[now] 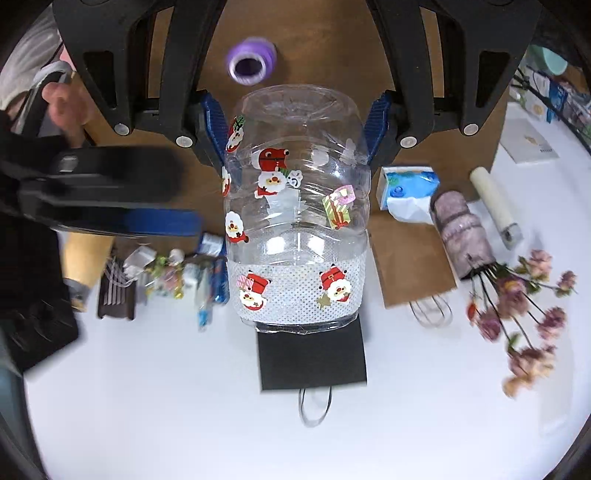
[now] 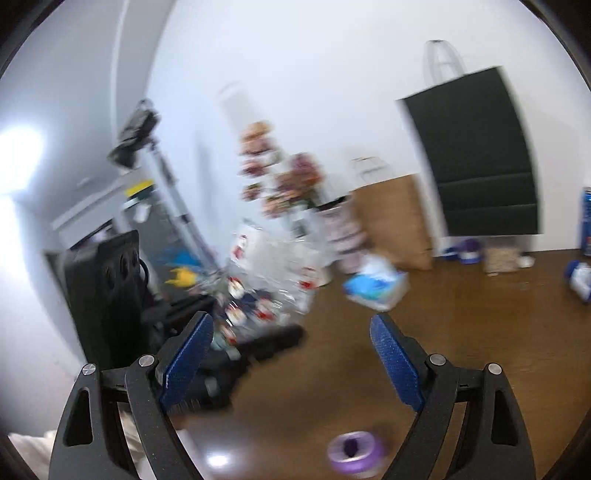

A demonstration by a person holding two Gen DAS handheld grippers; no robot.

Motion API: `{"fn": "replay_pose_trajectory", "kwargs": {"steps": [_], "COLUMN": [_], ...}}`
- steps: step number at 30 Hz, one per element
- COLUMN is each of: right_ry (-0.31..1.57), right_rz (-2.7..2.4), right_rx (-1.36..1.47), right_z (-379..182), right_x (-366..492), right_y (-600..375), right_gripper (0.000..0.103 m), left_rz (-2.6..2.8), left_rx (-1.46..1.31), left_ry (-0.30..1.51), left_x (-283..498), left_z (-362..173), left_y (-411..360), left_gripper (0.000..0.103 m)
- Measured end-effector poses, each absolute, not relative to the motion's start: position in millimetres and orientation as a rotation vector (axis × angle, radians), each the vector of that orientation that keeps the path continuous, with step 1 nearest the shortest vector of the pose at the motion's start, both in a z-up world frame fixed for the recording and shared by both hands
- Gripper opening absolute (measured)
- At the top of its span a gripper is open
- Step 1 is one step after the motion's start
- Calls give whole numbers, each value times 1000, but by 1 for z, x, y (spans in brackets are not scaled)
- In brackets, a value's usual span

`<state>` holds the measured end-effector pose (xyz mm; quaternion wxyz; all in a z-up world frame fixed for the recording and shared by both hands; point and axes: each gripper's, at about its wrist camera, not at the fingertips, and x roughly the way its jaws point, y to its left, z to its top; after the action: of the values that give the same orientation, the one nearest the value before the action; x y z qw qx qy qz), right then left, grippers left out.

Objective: Flip cup upright
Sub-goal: 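Close the left gripper around the jar body and lift it, then hold the jar in the left gripper while the right gripper closes around its body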

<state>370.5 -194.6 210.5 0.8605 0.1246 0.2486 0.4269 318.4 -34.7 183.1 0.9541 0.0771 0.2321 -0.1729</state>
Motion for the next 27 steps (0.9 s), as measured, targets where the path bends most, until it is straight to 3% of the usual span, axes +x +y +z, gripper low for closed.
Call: {"fn": "replay_pose_trajectory", "kwargs": {"steps": [7,8,9,12,14,15,16,19,27], "right_ry": [611,621,634,639,594,562,537,456,435], "right_rz": [1025,1032,1040,1030,1005,988,975,934,956], "right_rx": [279,294,297,251,148,99,68,-25,-125], "right_z": [197,193,189,185,187,189,192,186,119], "right_x": [321,316,313,299,283,276,272,268,330], "right_y": [-142,-137,-132,-120,-104,-100,-99,-91,-80], "right_gripper": [91,86,69,67,66,66,66,67,69], "left_rz": [-406,-403,-409,-417,-410,-408,-406,-407,-316], "left_rx": [141,136,129,101,72,58,49,51,5], "left_ry": [411,412,421,455,469,463,452,442,526], "left_x": [242,239,233,223,222,221,222,226,299], "left_z": [161,157,154,149,147,146,144,131,62], "left_y": [-6,0,4,16,24,28,32,33,29], "left_gripper": [57,57,58,59,76,76,75,58,58]}}
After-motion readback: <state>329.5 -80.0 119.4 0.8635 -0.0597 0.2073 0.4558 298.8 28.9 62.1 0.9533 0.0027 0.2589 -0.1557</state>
